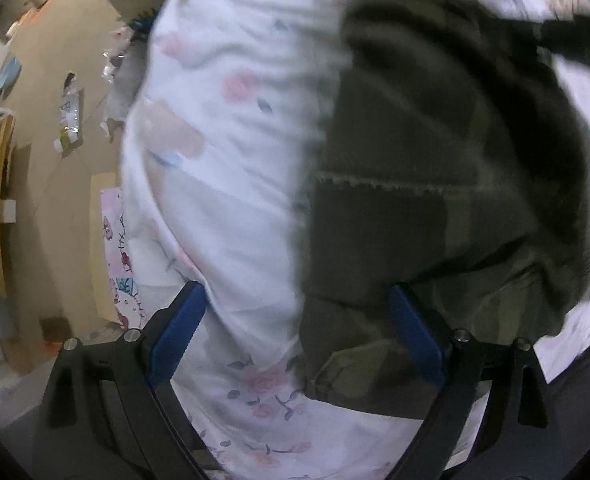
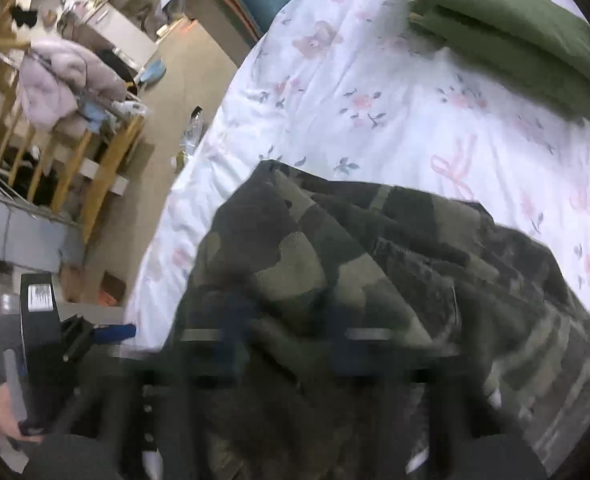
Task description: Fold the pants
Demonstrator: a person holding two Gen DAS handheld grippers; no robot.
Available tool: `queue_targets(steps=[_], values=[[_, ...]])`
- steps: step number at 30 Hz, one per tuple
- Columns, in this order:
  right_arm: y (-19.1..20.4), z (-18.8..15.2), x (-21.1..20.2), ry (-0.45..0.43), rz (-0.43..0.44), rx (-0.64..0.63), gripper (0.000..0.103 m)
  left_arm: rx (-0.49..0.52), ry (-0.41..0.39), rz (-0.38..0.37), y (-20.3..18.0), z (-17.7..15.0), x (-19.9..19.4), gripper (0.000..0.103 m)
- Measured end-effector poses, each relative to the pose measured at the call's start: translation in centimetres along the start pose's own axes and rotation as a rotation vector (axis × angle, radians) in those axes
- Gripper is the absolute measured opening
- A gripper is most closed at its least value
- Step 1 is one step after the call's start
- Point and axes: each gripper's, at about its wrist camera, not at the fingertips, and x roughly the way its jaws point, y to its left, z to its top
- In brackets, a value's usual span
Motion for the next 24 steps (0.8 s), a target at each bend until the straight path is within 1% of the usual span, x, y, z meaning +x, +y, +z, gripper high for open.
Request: queue_targets(steps=[1,2,3,4,5,6,7,8,9,10,11,12,13,15,16,18,19,20,21,22,23,24], values=[[0.0,0.3,-0.5,-0.022,-0.015,-0.011,0.005,0.016,0.01,0.015,-0.3,-0.1,0.4,0.091],[0.1,0.9,-1.1,-0.048,-0.016,-0.025,0.001,0.033,0.028,0.027,-0.7,-0.2,0.9,0.091],[-0.1,1.3,-2.1,-0.089,-0.034,-0.044,0.001,0.053,0.037,0.044,-1.1,-0.4,1.3,0.091],[-1.2,2.0,-3.5,-0.137,-0.077,-0.026,0.001,0.065,0.039,0.052,-1.3,-0.4,1.5,0.091],[-2.6,2.8,-4.0,-0.153,-0.077,0.011,0.001,0.068,0.039,0.055,-1.4,-0.4,1.5,0.091],[-4.0,3.3,-4.2,-0.157,-0.081,0.039,0.001,0.061,0.042,0.051,-1.4,-0.2,1.5,0.091],[-5.0,3.5,-3.5,-0.126,-0.087,0.047,0.001,0.053,0.049,0.047,-1.4,-0.1,1.6,0.091],[-5.1,3.5,-2.8,-0.099,-0.109,0.027,0.001,0.048,0.05,0.046,-1.4,-0.1,1.6,0.091],[-4.8,3.4,-2.2,-0.08,-0.15,-0.022,0.003,0.049,0.048,0.051,-1.5,-0.1,1.6,0.091],[-4.6,3.3,-2.1,-0.068,-0.168,-0.049,0.012,0.056,0.043,0.06,-1.7,-0.2,1.5,0.091],[-4.5,3.3,-2.2,-0.054,-0.175,-0.053,0.016,0.063,0.039,0.067,-1.7,-0.3,1.5,0.091],[-4.6,3.2,-2.6,-0.044,-0.167,-0.049,0.03,0.065,0.037,0.069,-1.7,-0.4,1.5,0.091],[-4.7,3.0,-3.5,-0.05,-0.149,-0.039,0.046,0.064,0.039,0.068,-1.8,-0.4,1.4,0.091],[-5.0,2.2,-5.5,-0.09,-0.139,-0.022,0.061,0.057,0.043,0.062,-1.9,-0.4,1.2,0.091],[-5.1,1.4,-6.3,-0.11,-0.105,-0.013,0.063,0.057,0.044,0.062,-1.7,-0.3,1.2,0.091],[-4.9,-0.4,-6.3,-0.104,-0.036,0.007,0.063,0.063,0.042,0.07,-1.8,-0.3,1.2,0.091],[-4.4,-1.1,-6.0,-0.097,-0.017,-0.007,0.061,0.066,0.042,0.073,-1.8,-0.3,1.2,0.091],[-3.8,-1.8,-5.0,-0.094,-0.049,-0.046,0.06,0.068,0.042,0.075,-1.8,-0.3,1.3,0.091],[-3.3,-2.4,-3.7,-0.09,-0.154,-0.074,0.06,0.07,0.041,0.078,-1.8,-0.3,1.3,0.091],[-3.4,-2.5,-2.4,-0.077,-0.255,-0.077,0.06,0.071,0.039,0.08,-1.8,-0.3,1.3,0.091],[-4.1,-2.7,-0.8,-0.051,-0.379,-0.069,0.06,0.076,0.037,0.082,-2.1,-0.3,1.1,0.091],[-4.7,-2.9,0.2,-0.035,-0.445,-0.064,0.06,0.086,0.033,0.082,-2.4,-0.3,1.0,0.091]])
